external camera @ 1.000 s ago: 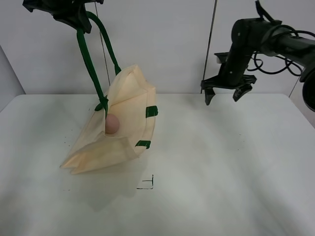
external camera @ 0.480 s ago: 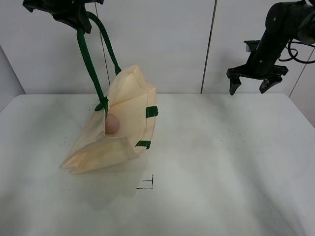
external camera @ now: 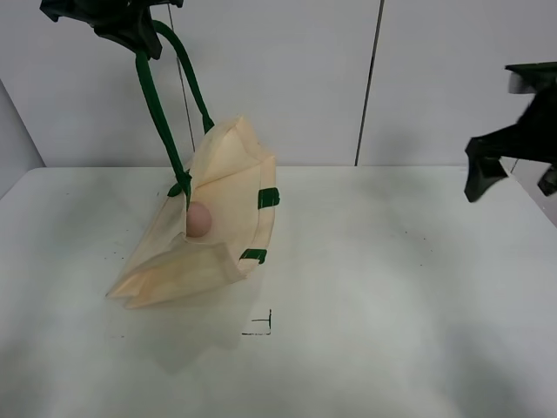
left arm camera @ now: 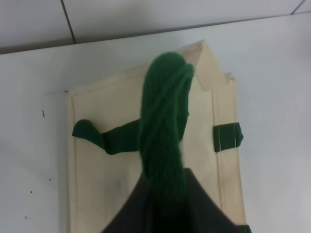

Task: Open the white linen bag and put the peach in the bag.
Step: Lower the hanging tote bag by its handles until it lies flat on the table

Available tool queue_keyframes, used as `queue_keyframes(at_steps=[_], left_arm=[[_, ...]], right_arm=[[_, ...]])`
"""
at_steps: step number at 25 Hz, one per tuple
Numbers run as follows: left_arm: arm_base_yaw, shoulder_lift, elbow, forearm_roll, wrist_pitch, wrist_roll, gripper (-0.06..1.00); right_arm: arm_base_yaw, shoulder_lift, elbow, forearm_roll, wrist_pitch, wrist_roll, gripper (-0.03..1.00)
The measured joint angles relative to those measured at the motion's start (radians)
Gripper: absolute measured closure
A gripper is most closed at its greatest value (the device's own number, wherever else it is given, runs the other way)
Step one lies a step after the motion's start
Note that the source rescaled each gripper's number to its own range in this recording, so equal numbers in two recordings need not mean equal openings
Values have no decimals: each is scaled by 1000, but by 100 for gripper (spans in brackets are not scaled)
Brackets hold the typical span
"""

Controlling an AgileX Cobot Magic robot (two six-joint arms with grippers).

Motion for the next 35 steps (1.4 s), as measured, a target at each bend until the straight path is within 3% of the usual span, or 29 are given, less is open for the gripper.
queue_keyframes(at_steps=[8, 14, 20, 27, 31, 35], left_arm=[[0, 0, 0, 0, 0, 0, 94], [0, 0, 0, 0, 0, 0, 94], [0, 0, 0, 0, 0, 0, 94], [0, 0, 27, 0, 0, 0, 94], [0, 0, 140, -1, -17, 0, 94], [0, 0, 305, -9, -144, 0, 94]], right_arm=[[0, -639, 506, 0, -16, 0, -3], [0, -1111, 725, 0, -107, 0, -3], [0, -1423, 779, -10, -179, 0, -3], [0, -1463, 783, -14, -180, 0, -3], [0, -1463, 783, -15, -180, 0, -3], [0, -1463, 783, -15, -180, 0, -3]])
